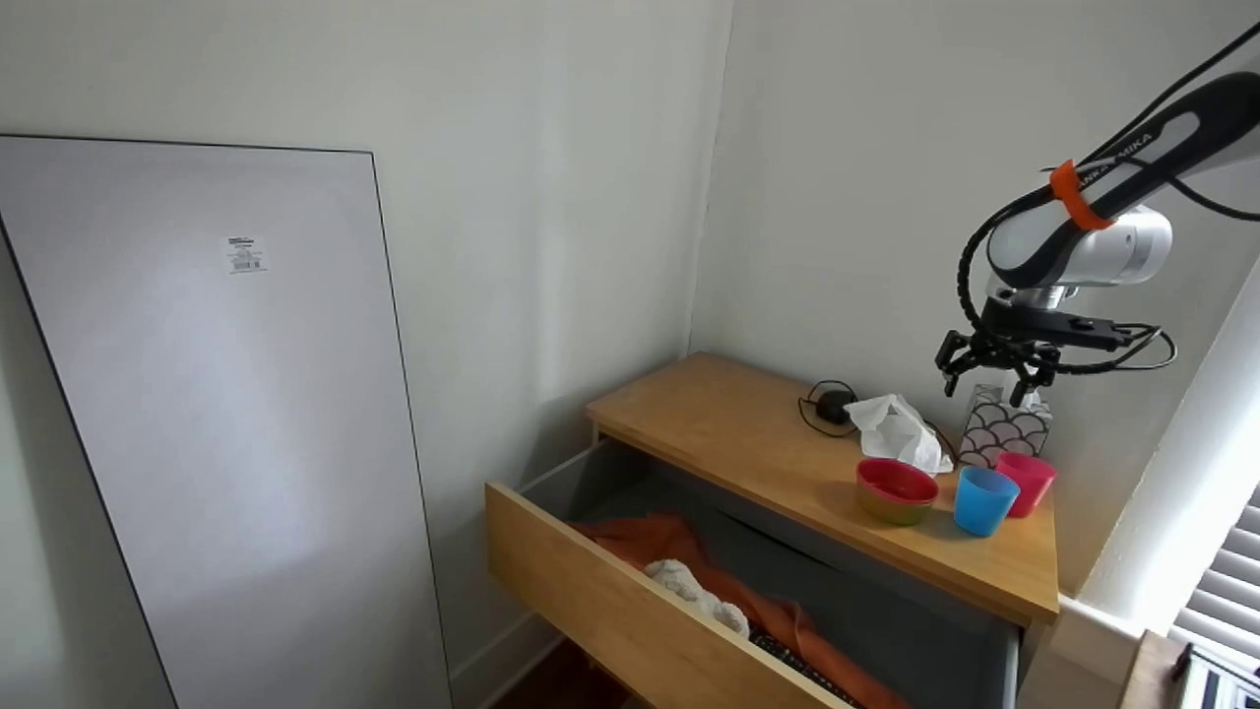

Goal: Put the contents of the pink cup in the pink bowl

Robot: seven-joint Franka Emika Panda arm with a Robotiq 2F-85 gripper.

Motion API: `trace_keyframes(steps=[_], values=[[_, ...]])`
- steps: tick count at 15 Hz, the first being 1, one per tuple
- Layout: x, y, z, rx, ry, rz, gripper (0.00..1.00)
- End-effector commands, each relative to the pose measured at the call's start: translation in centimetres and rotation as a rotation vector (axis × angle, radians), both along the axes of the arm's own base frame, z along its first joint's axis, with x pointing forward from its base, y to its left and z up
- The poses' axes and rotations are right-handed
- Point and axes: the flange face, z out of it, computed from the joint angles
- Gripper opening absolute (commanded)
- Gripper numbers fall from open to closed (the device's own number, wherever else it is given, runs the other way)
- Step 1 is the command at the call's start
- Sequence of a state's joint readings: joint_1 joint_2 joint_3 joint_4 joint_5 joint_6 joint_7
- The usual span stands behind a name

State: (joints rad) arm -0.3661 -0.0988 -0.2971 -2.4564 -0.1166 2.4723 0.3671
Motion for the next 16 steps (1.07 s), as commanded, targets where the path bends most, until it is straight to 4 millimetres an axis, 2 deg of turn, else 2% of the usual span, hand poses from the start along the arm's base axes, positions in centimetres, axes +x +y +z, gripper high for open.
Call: trace_keyframes(steps=[1,4,7,11,16], values=[[0.0,-0.1,-0.2,0.005,0.003,-0.005,1.0],[0.0,-0.1,-0.3,0.009,0.004,-0.009,1.0],[-0.2,-2.2,-2.2,-0.109,0.002,-0.057,1.0],[-1.5,-4.6,-4.6,-0.15,0.013,-0.149,1.0],[-2.7,-5.5,-6.9,-0.101,0.054,-0.227,1.0]])
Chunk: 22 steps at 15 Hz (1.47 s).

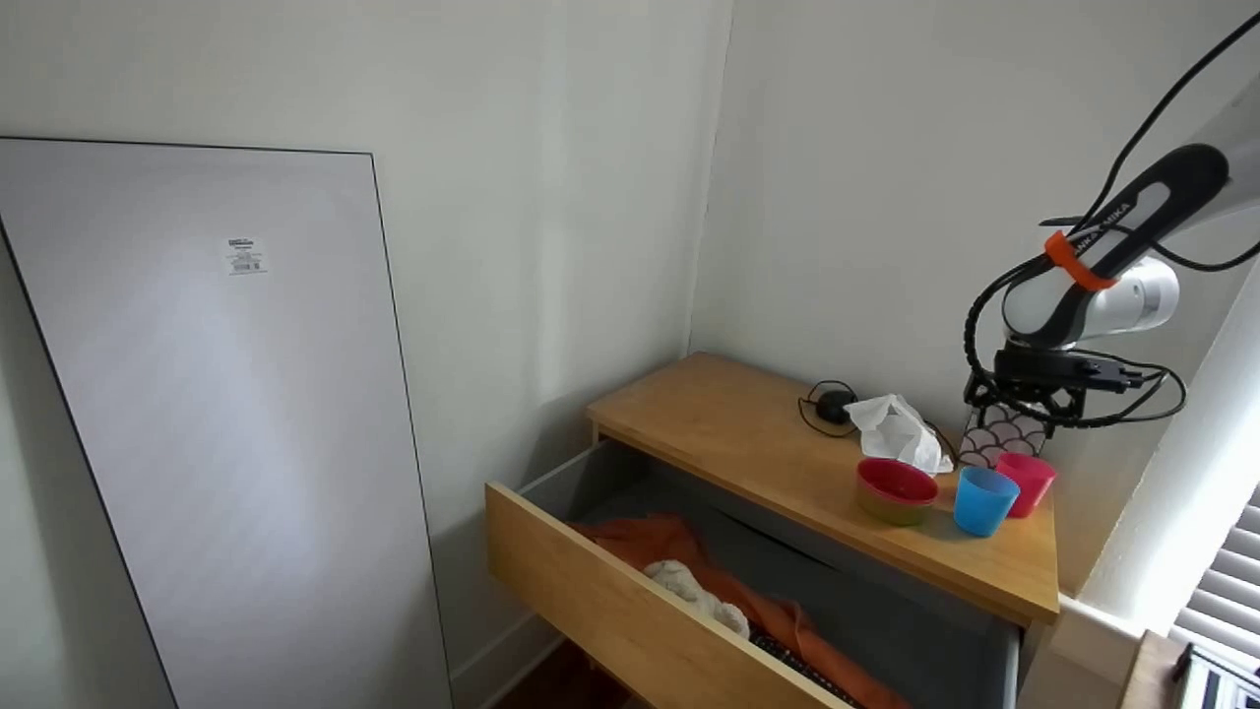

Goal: Put the contents of the pink cup in the pink bowl

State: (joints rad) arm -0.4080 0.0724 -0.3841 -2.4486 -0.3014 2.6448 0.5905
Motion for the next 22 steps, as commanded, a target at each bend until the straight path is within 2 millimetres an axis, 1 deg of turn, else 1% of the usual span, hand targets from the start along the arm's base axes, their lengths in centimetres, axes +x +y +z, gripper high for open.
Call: trace_keyframes(steps=[1,5,6,7,8,9,11,13,16,18,20,22], values=[[-0.2,-0.3,-1.3,0.017,0.003,-0.048,1.0],[0.0,0.3,-2.6,0.069,-0.006,-0.074,1.0],[0.1,0.4,-2.9,0.078,-0.003,-0.09,0.99],[0.2,0.4,-3.1,0.083,-0.007,-0.098,0.95],[0.3,0.5,-3.3,0.091,-0.007,-0.105,0.82],[0.6,0.7,-3.5,0.095,-0.011,-0.107,0.72],[0.9,0.8,-3.7,0.1,-0.017,-0.104,0.53],[1.2,0.9,-4.1,0.104,-0.013,-0.108,0.39],[1.5,0.7,-4.6,0.104,0.0,-0.116,0.15],[1.5,0.5,-4.9,0.107,0.014,-0.121,0.01],[1.5,0.2,-5.2,0.1,0.027,-0.124,0.0],[1.6,-0.1,-4.9,0.097,0.028,-0.125,0.01]])
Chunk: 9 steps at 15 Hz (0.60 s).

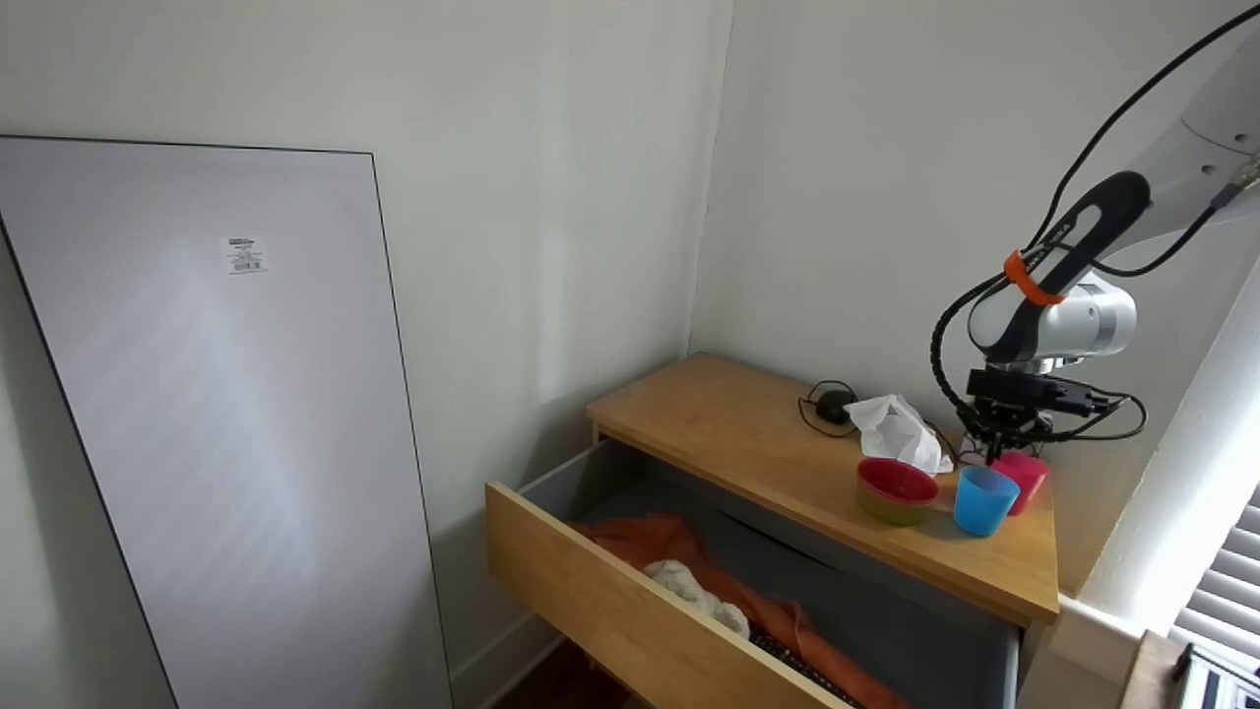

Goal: Put the contents of the pink cup in the pink bowl

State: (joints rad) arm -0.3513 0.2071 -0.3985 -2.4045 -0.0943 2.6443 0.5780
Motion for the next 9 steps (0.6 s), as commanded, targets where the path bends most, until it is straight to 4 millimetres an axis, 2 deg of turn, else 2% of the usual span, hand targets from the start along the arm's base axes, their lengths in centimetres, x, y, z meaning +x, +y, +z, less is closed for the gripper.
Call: trace_keyframes(steps=[1,3,6,9], values=[[0.0,-0.2,0.3,-0.004,0.011,0.003,0.01],[0.0,1.1,2.3,-0.005,-0.012,0.053,0.01],[0.0,4.4,5.2,0.012,-0.064,0.176,0.01],[0.2,6.8,8.0,-0.027,-0.128,0.28,0.01]])
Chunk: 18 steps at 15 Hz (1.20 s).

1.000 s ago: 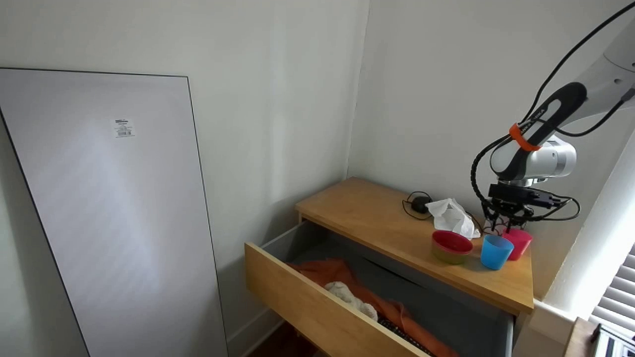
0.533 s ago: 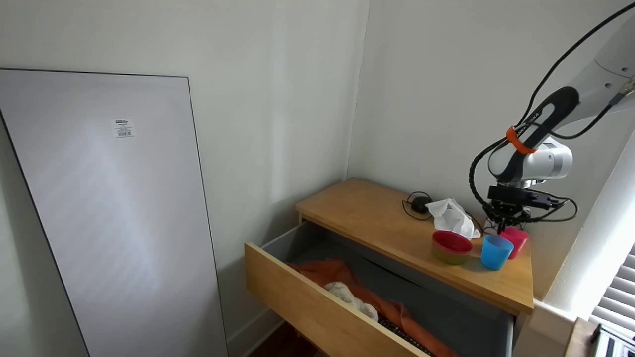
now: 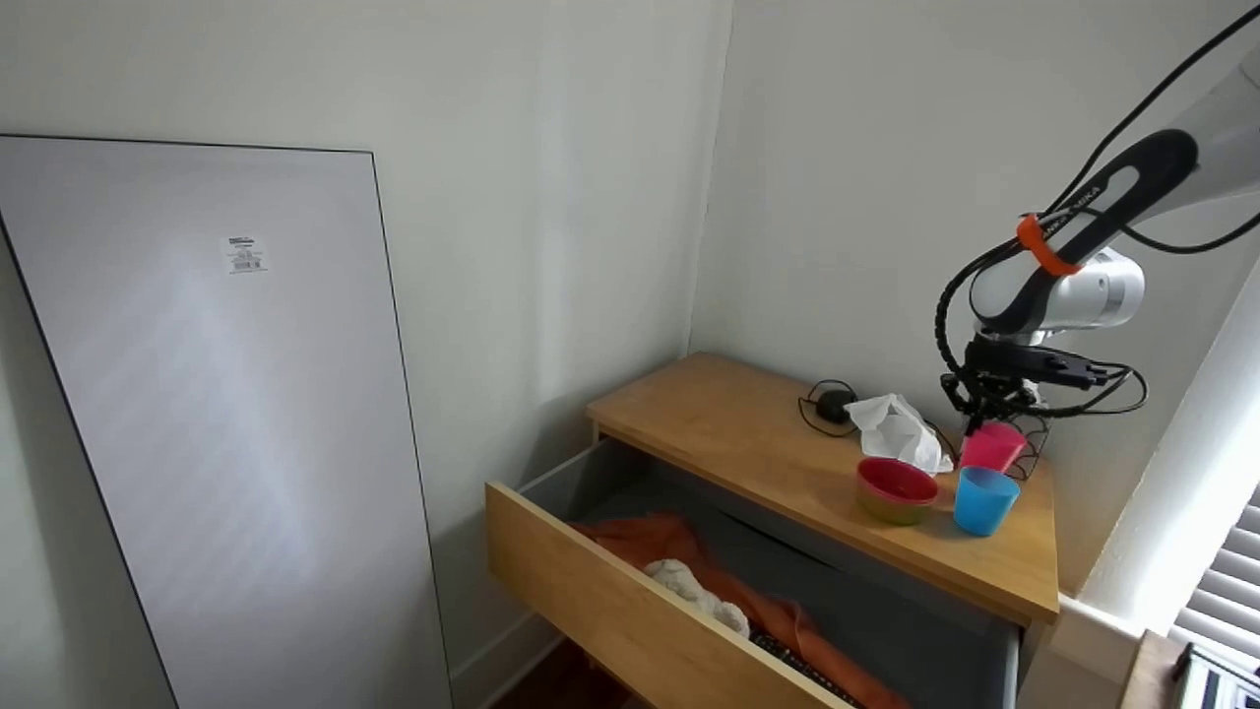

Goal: Put the contents of the pink cup in the pink bowl

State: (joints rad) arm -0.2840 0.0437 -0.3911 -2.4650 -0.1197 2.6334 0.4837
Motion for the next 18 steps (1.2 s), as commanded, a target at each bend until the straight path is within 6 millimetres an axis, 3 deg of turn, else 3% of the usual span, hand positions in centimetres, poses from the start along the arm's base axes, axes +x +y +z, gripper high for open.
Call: trace_keyframes(steps=[1,5,10,18], values=[[-1.4,3.4,3.7,-0.034,-0.068,0.133,0.01],[-2.0,6.1,6.2,-0.056,-0.136,0.293,0.01],[-3.7,9.4,7.1,0.079,-0.168,0.499,0.01],[-4.6,10.7,8.0,0.449,-0.117,0.735,0.01]])
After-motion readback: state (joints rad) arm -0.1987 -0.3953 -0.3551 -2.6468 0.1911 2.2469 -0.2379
